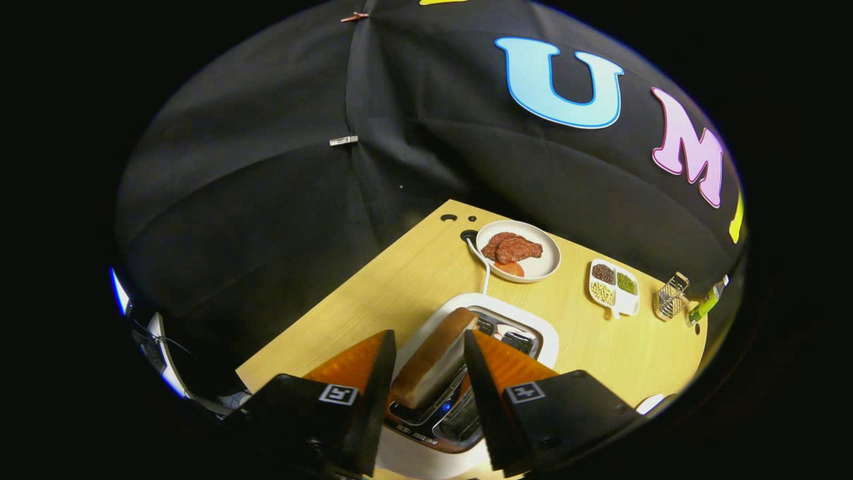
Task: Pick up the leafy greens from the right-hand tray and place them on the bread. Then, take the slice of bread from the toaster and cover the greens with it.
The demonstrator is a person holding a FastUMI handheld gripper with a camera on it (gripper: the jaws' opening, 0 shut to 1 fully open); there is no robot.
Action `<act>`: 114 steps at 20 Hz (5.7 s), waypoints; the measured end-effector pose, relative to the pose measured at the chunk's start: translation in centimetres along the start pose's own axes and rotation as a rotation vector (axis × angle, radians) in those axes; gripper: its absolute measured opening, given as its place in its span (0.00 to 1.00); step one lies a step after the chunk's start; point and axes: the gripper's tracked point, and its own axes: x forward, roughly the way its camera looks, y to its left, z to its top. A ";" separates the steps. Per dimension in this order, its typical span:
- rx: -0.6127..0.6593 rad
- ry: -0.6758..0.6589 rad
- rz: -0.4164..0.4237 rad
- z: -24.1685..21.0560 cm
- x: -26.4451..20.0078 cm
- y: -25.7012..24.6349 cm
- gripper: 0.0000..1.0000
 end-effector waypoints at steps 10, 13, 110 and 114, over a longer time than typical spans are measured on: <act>0.037 0.030 0.050 -0.3 -1.1 -1.0 0.20; 0.081 0.019 0.099 0.5 -2.0 -1.1 0.15; 0.316 -0.650 -0.518 0.3 -44.5 -40.0 0.99; 0.293 -0.619 -0.477 0.4 -43.4 -39.9 0.99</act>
